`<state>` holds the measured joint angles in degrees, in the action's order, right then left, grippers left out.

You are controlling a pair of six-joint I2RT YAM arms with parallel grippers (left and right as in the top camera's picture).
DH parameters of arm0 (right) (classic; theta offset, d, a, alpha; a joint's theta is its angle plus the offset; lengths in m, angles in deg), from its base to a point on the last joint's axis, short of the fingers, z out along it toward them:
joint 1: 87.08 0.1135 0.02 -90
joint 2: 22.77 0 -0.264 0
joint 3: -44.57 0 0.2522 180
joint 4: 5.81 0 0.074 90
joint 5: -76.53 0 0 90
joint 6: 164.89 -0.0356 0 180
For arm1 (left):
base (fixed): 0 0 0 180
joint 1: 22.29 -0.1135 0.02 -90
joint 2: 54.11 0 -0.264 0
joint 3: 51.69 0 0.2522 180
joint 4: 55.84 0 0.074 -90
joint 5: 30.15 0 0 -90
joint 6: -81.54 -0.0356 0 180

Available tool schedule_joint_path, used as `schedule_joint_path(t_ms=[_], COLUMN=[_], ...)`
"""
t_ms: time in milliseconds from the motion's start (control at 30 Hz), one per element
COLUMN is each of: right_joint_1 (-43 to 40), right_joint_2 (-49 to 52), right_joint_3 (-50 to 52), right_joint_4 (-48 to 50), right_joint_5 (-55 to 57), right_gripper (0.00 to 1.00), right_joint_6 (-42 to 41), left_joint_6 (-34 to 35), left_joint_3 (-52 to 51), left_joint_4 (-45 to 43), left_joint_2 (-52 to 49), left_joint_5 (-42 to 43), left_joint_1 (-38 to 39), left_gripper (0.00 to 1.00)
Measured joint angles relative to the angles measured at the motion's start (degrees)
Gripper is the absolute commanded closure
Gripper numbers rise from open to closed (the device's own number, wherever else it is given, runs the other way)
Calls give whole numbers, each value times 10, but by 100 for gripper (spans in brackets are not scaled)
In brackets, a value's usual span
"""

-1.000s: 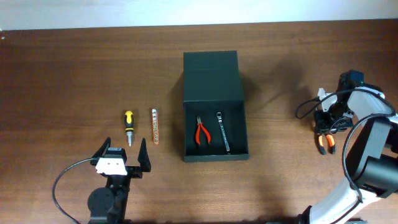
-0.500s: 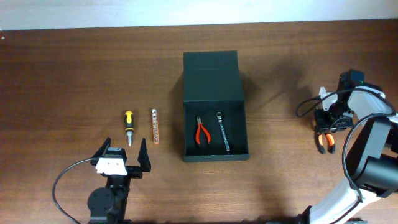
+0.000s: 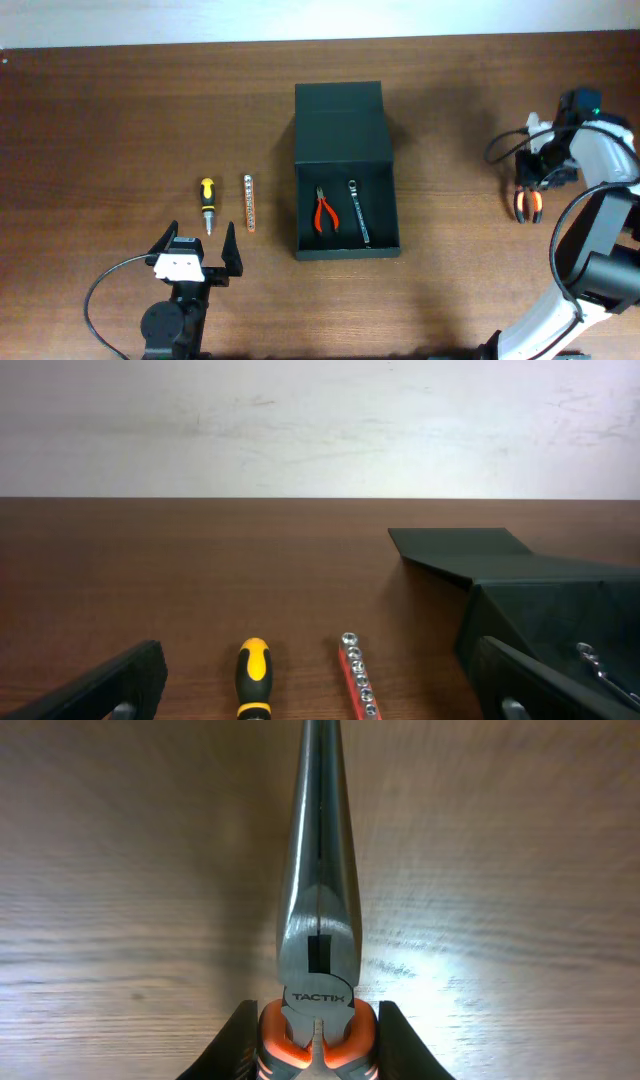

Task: Pack container
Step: 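Lift the pliers and carry them left over the black box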

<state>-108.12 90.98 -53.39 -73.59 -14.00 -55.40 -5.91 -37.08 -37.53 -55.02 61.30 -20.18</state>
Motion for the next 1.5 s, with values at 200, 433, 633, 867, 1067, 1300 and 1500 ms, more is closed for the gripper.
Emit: schedule_joint_path(t_ms=[200, 433, 633, 867, 1067, 1300, 1500], right_joint_1=[1, 28, 96, 199, 273, 362, 432], right_joint_2=[0, 0, 1, 1, 1, 1, 1], right_joint_3=[-103, -206, -256, -301, -332, -334, -334], right_joint_4=[-40, -93, -127, -162, -207, -246, -254], right_joint_5=[-52, -87, -96, -102, -102, -102, -102], right_gripper=[82, 82, 82, 82, 82, 83, 83], right_joint_6=[-5, -17, -19, -20, -24, -32, -46], left_joint_6=[0, 0, 0, 0, 0, 0, 0], left_joint_3=[0, 0, 0, 0, 0, 0, 0], left_joint_4=[0, 0, 0, 0, 0, 0, 0], left_joint_2=[0, 0, 0, 0, 0, 0, 0], left_joint_5=[0, 0, 0, 0, 0, 0, 0], left_joint_1=[0, 0, 0, 0, 0, 0, 0], left_gripper=[1, 1, 1, 1, 1, 1, 1])
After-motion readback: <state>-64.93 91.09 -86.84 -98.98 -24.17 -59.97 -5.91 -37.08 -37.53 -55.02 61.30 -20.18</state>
